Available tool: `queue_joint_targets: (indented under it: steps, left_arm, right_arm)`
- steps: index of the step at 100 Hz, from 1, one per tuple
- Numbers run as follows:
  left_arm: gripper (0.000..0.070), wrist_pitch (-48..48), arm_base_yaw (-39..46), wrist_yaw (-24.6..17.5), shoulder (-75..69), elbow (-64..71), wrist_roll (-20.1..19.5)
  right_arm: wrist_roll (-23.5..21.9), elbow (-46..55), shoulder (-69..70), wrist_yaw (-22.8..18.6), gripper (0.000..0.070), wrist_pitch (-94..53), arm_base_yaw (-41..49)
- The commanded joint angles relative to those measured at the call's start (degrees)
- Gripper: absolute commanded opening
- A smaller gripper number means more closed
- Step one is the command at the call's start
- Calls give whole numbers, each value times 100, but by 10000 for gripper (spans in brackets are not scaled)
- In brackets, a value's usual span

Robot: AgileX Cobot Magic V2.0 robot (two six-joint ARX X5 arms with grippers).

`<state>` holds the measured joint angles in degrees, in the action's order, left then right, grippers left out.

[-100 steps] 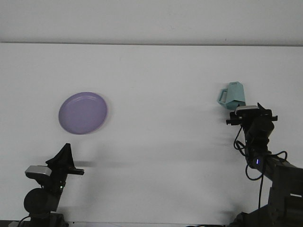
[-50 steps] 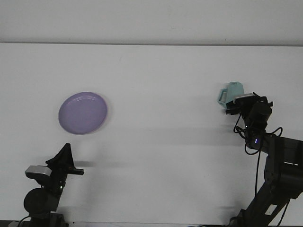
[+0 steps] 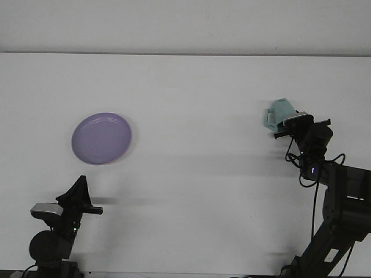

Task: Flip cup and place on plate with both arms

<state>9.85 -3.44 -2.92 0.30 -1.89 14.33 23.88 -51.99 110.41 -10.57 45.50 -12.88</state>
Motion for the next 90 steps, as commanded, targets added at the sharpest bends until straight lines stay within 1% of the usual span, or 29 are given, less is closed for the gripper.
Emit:
queue_joint_targets:
  steps: [1,21,32,37,52,61,72,90]
  left_arm:
    - [12,61,0,15,-4,107,-15]
    - [12,68,0,15,-4,87,-13]
    - [12,72,0,15,-4,77,-11]
    - [12,76,0,15,-4,66,-13]
    - [12,136,4,17,-4,44,-57]
    - [12,210,4,17,-4,44,-50]
    - [12,227,4,17,-4,33,-50]
    - [12,221,4,17,-4,33,-11]
  right_arm:
    - [-118,-90,116,-11,4,68,-26]
    - [-728,-90,-356,-63,4,-90,7]
    - [-1067,-90,-863,-66,4,-649,46]
    - [-1209,-90,-1176,-63,4,-1128,96]
    - [-1429,-90,-2164,-61,4,-2538,345]
    - [-1762,-90,-2806,-59,4,-3416,551]
    - [-2151,-94,-3560,-11,4,-4533,903]
    - [-2481,-221,-4446,-15,4,-6332,1611]
